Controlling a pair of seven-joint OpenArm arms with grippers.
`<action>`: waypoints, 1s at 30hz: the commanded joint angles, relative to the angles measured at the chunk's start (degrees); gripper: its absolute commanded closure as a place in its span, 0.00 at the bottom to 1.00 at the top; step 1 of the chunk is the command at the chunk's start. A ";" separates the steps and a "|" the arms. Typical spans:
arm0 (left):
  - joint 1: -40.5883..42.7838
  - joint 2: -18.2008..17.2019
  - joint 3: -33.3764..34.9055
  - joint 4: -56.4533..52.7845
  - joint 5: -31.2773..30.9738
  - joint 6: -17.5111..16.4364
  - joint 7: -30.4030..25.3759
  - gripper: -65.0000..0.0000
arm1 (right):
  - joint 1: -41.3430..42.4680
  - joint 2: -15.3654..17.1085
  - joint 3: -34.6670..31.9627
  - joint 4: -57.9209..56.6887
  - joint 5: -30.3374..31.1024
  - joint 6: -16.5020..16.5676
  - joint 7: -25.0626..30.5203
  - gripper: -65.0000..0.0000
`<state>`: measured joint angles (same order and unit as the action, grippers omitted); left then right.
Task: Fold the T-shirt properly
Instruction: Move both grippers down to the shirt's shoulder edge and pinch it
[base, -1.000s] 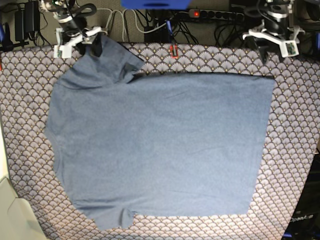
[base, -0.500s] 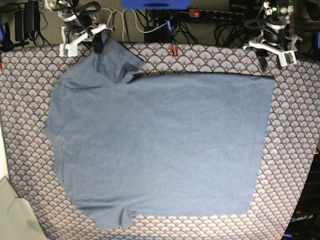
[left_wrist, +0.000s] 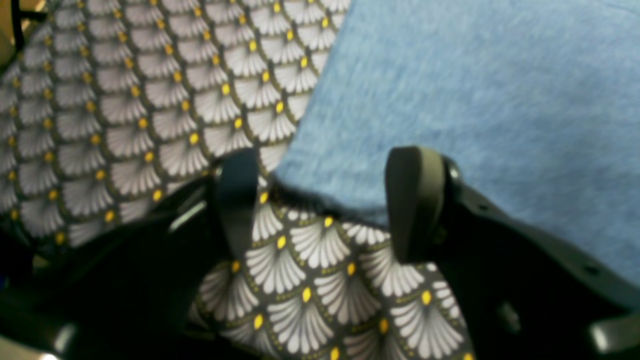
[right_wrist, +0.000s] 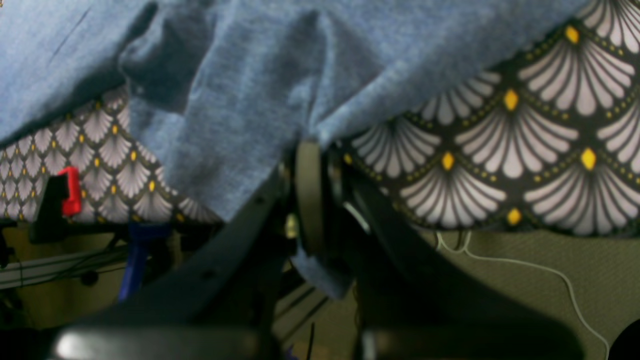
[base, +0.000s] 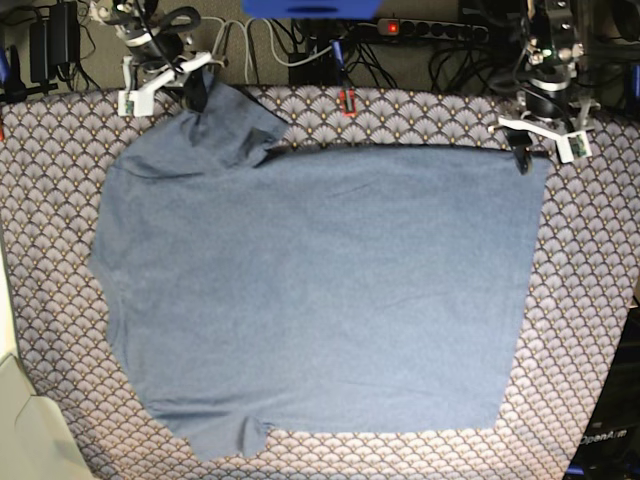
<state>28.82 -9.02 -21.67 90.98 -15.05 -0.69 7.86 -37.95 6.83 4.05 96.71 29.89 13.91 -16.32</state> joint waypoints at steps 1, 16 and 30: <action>-0.38 -0.70 -0.35 -0.21 -0.03 0.03 -1.31 0.38 | -0.51 0.33 0.03 -0.13 -0.92 -0.42 -2.37 1.00; -5.04 -0.52 -0.26 -7.68 -0.03 0.03 -1.31 0.38 | -0.51 0.42 0.03 -0.13 -0.92 -0.42 -2.37 1.00; -5.39 -0.52 0.09 -8.83 -0.03 0.03 -1.31 0.72 | -0.51 0.42 0.03 -0.13 -1.01 -0.42 -2.37 1.00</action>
<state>23.24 -9.15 -21.47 81.54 -15.29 -1.34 6.00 -37.82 6.94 4.05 96.68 29.89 13.93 -16.40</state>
